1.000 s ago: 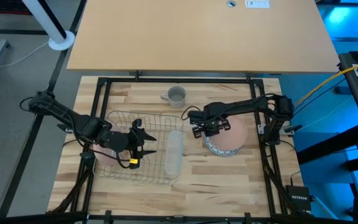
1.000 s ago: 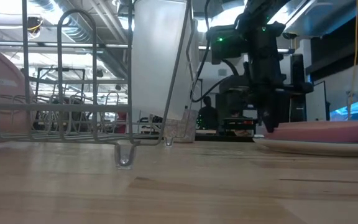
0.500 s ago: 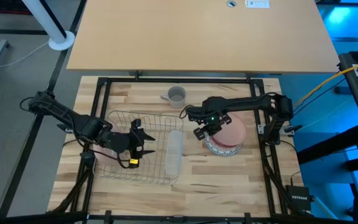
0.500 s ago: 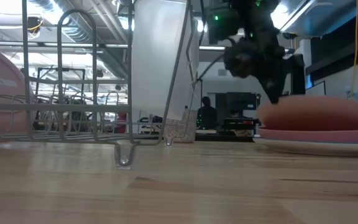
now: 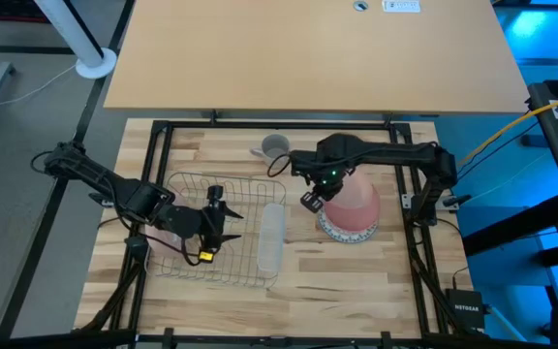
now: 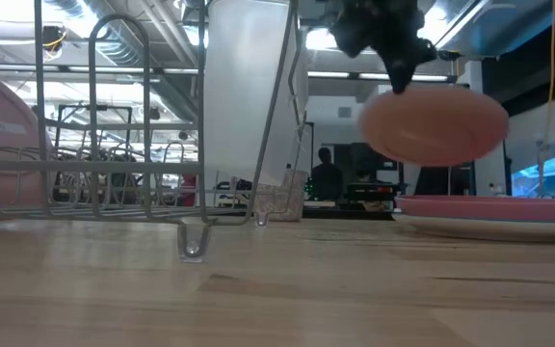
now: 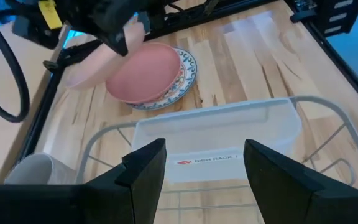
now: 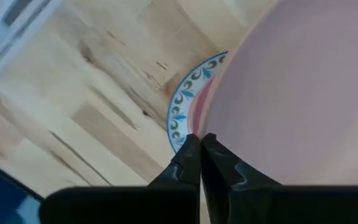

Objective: Sort dishes
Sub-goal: Put the pink plate in the dish rack

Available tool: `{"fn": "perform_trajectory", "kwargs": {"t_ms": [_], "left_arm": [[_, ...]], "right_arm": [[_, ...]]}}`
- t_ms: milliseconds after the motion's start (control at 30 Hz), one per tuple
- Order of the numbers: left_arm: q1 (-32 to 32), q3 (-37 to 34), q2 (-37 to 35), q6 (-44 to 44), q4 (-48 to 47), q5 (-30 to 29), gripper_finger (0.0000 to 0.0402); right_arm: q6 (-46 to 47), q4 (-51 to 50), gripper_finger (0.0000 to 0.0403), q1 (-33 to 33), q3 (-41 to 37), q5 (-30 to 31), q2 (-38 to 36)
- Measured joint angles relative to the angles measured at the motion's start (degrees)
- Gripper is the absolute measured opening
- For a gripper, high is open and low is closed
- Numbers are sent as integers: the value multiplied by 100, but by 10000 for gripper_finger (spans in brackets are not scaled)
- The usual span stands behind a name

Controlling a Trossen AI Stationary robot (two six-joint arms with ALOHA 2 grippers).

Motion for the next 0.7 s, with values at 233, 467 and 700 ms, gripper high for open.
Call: {"fn": "perform_trajectory", "kwargs": {"t_ms": [233,467,700], "left_arm": [[81,0,0,226,181,3,208],[354,0,0,1268,848,6,208],[1013,0,2,1862,1569,950,208]], "right_arm": [[-1134,-143,3,312,712,4,-2],[-2060,51,3,810,1301,-183,-2],[-2606,242,3,1274,1542,-177,-2]]}}
